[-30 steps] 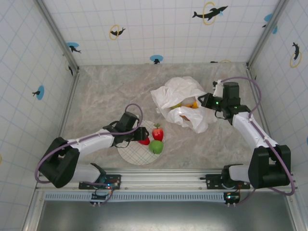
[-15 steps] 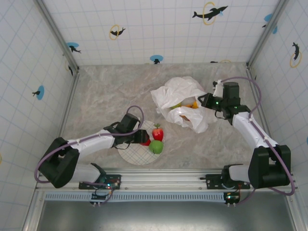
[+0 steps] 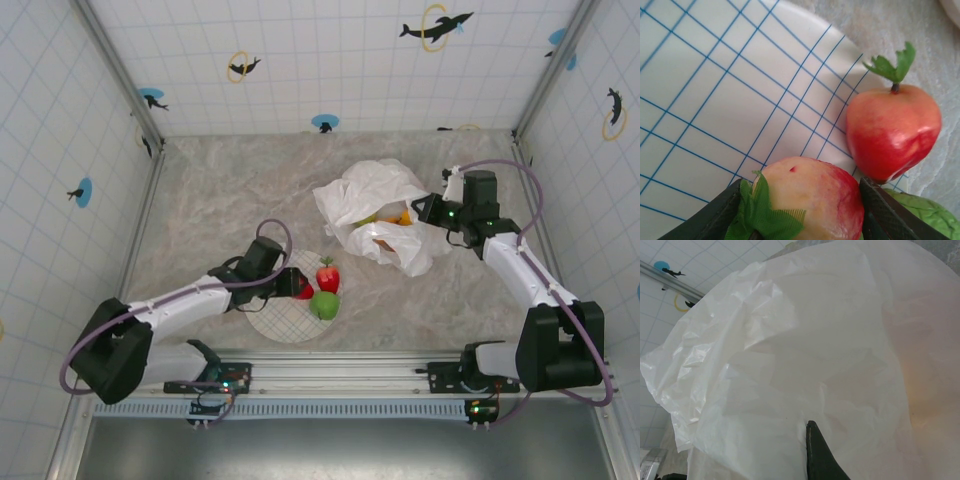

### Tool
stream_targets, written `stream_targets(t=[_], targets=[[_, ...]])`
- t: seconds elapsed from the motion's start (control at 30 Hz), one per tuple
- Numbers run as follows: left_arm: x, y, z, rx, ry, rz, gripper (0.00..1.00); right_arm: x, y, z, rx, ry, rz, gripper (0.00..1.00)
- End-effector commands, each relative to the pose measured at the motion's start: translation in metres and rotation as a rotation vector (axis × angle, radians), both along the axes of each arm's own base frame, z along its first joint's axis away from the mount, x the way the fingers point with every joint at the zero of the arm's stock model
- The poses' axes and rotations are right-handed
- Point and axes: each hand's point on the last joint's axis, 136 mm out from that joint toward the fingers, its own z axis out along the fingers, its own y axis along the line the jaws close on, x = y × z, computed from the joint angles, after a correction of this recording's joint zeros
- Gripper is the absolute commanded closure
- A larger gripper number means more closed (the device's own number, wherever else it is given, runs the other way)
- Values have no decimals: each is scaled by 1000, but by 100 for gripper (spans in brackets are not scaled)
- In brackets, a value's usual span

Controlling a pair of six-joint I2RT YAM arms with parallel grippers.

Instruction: Place the fruits into the plastic bag

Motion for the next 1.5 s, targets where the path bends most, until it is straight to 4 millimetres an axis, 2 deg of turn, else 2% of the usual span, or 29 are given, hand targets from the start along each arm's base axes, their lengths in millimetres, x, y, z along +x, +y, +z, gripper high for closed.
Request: stream_targets(t=[0.0,0.13,0.33,0.47,0.57,0.7,0.8,0.9,1.0,1.13,1.27,1.47], targets=[[12,4,17,-11,-61,52,51,-5,0,-9,-11,19,4,100],[28,6,47,-22,-158,80,51,-4,0,-7,-8,14,5,100],[56,-13,113,-88,-327,49,51,-4,3,-4,-4,6,10,100],[73,-33,158,-174,-427,23,52,-5,6,0,-2,-1,19,100],[83,-51,183,-223,-475,-14,52,-5,9,3,-3,-6,27,100],[92,-79,200,-240,-502,-77,52,-7,14,9,-1,-20,40,100],[90,-106,205,-254,-512,-148,52,-9,19,13,12,-28,50,100],[78,-135,206,-254,-539,-232,52,-11,26,21,46,-42,65,100],[67,-157,197,-211,-561,-297,52,-13,35,28,87,-49,86,100],[65,-172,175,-130,-561,-333,52,-13,47,37,139,-64,109,100],[75,-182,154,-77,-559,-338,52,-14,55,40,200,-61,124,100],[110,-191,132,21,-605,-256,50,-14,52,34,192,-49,111,100]])
